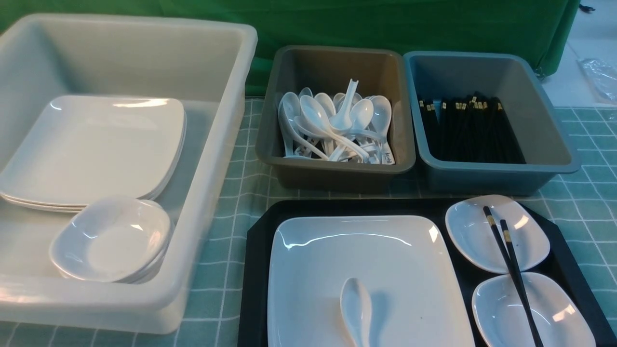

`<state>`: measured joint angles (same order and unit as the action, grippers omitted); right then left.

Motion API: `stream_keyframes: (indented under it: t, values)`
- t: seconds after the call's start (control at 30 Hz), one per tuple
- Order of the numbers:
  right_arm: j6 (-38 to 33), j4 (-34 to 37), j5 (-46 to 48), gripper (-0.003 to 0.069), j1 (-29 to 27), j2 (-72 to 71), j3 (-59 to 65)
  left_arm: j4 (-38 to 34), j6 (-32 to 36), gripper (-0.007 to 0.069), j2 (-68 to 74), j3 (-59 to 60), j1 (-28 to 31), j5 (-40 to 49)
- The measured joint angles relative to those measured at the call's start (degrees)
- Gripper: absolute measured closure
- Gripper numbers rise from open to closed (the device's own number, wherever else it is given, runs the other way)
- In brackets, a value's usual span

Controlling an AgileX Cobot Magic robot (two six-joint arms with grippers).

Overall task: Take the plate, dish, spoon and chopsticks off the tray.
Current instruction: Use the right arm to grab a pair of chopsticks from the plate

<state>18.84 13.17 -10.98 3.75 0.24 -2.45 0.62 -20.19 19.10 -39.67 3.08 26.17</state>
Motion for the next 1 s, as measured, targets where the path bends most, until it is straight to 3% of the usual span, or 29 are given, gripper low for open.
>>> stream_keyframes:
  t: [0.03, 0.1, 0.13, 0.17, 0.33, 0.5, 0.63, 0.8, 0.87, 1.0]
  values:
    - [-0.4, -0.1, 0.8, 0.0471, 0.0, 0.1, -0.5, -0.3, 0.7, 0.0607, 0.6, -0.7, 0.0, 1.0]
    - [-6.1, -0.4, 13.0, 0.0561, 0.3, 3.9, -8.8, -6.1, 10.6, 0.0607, 9.6, -3.7, 0.0, 11.4]
    - [-7.1, -0.5, 13.9, 0.0575, 0.3, 4.3, -9.4, -6.5, 10.6, 0.0607, 10.1, -3.8, 0.0, 11.9]
    - [-10.5, -0.7, 21.1, 0.0616, 0.4, 8.7, -14.8, -11.5, 16.9, 0.0607, 15.0, -4.0, 0.0, 15.4]
    - [-16.9, -1.1, 41.4, 0.0628, 0.4, 27.8, -29.8, -23.5, 30.2, 0.0607, 24.9, -4.0, -0.1, 22.1]
    - [-26.9, -1.3, 52.3, 0.0636, 0.5, 48.3, -40.5, -25.7, 33.7, 0.0619, 29.8, -4.0, -4.3, 23.2]
    - [-28.9, -1.4, 53.7, 0.0634, 0.5, 64.9, -47.4, -19.7, 30.4, 0.0624, 32.3, -4.0, -12.4, 24.6]
    - [-28.9, -1.4, 52.4, 0.0530, 1.3, 77.0, -52.8, -13.2, 24.6, 0.0624, 33.3, -4.1, -18.0, 25.2]
    - [-28.9, -1.4, 50.6, 0.0392, 2.5, 83.0, -55.2, -11.8, 22.7, 0.0624, 33.4, -4.1, -19.5, 24.9]
    - [-29.0, -1.4, 46.0, 0.0233, 4.6, 90.4, -57.3, -11.1, 22.1, 0.0624, 33.4, -4.1, -19.6, 24.6]
